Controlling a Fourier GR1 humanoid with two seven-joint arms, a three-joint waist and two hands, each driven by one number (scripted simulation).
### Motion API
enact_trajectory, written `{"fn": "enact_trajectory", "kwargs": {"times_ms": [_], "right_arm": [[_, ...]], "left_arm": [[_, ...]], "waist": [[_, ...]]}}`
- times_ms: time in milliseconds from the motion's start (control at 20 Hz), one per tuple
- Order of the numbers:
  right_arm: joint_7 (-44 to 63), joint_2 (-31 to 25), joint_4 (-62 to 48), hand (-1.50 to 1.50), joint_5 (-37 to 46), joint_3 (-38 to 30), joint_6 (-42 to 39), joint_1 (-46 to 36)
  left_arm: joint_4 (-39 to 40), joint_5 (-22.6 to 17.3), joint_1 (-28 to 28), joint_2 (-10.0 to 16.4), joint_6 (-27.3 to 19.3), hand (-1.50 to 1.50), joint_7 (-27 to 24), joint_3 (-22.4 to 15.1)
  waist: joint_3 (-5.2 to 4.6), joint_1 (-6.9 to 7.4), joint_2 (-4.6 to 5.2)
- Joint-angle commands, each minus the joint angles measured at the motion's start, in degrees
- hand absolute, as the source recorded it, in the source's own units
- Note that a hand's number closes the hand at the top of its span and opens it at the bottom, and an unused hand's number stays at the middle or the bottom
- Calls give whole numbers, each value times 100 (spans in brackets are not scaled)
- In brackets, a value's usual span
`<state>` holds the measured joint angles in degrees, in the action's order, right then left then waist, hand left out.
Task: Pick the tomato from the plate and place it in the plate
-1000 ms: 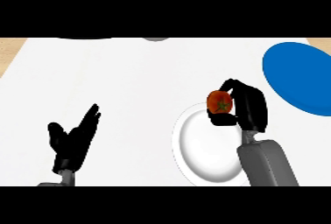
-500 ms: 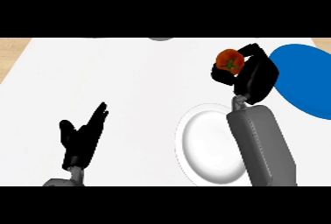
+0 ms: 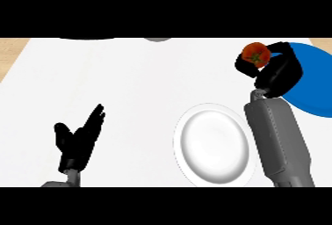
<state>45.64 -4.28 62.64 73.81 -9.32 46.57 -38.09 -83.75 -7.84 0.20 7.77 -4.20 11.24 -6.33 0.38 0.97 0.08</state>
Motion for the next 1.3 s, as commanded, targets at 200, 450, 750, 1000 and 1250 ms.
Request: {"fn": "enact_trajectory", "kwargs": {"times_ms": [200, 450, 750, 1000, 1250], "right_arm": [[-827, -878, -1134, 150, -630, -790, 1364, 91], [-2136, -1851, -1970, 150, -2115, -1217, 1301, -193], [-3606, -2338, -2835, 150, -3346, -1636, 1180, -375], [-3236, -2973, -3778, 150, -3600, -2050, 62, -474], [-3691, -3250, -4440, -150, -3729, -2098, -868, -546]], "left_arm": [[538, 69, -113, -194, -28, 0, -108, 5], [154, -110, -73, 91, 207, 0, 196, 154], [261, 17, -108, -25, 151, 0, 108, 85], [68, 50, -90, -66, 132, 0, 229, -15], [84, 68, 31, -100, 214, 0, 71, -81]], "waist": [[-32, -25, 46], [-22, 48, 62], [-12, 120, 98], [-9, 178, 134], [3, 289, 165]]}}
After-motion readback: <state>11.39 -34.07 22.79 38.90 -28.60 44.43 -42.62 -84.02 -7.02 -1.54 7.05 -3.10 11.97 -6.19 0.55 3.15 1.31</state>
